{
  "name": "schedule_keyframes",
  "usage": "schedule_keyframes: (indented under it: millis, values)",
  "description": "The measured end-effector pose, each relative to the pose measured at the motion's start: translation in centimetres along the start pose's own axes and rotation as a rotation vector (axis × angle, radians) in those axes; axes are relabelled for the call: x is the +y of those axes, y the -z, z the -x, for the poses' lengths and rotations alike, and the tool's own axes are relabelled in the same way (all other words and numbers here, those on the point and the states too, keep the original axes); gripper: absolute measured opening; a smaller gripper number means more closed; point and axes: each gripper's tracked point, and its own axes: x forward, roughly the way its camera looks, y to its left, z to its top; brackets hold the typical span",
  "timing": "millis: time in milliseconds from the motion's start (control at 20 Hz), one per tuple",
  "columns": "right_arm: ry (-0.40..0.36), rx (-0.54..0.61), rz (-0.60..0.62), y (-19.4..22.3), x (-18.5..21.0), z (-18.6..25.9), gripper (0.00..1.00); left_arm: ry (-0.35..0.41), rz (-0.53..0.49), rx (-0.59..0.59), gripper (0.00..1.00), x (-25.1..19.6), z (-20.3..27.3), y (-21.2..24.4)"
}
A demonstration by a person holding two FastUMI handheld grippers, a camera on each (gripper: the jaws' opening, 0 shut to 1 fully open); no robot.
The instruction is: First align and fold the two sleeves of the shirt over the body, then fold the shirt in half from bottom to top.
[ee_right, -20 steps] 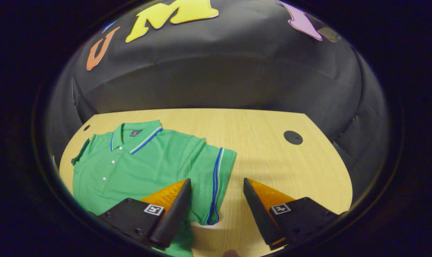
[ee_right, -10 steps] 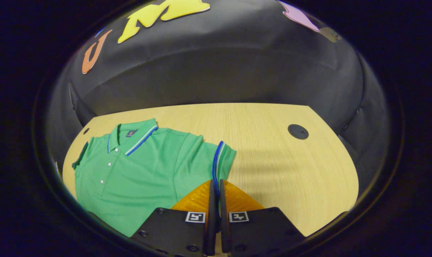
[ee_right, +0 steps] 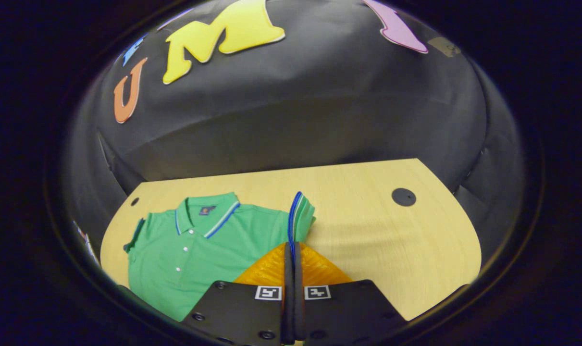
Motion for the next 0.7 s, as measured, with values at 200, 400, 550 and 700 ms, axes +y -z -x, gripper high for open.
schedule_keyframes:
  millis: [200, 400, 550, 700]
  values:
    - [-0.038, 0.017, 0.054, 0.2, 5.1, -0.5, 0.02, -0.038, 0.021, -0.003, 1.0, 2.3, 0.8, 0.0]
    - [-0.072, 0.054, 0.052, 1.9, 9.7, -1.9, 0.03, -0.088, 0.034, 0.005, 1.0, 5.2, 1.6, 0.3]
    - [-0.103, 0.073, 0.028, 2.8, 12.3, -2.5, 0.05, -0.118, 0.047, 0.022, 1.0, 7.1, 2.0, 0.8]
    - [-0.121, 0.063, 0.018, 2.7, 13.8, -2.1, 0.21, -0.122, 0.058, 0.033, 1.0, 8.0, 2.2, 1.2]
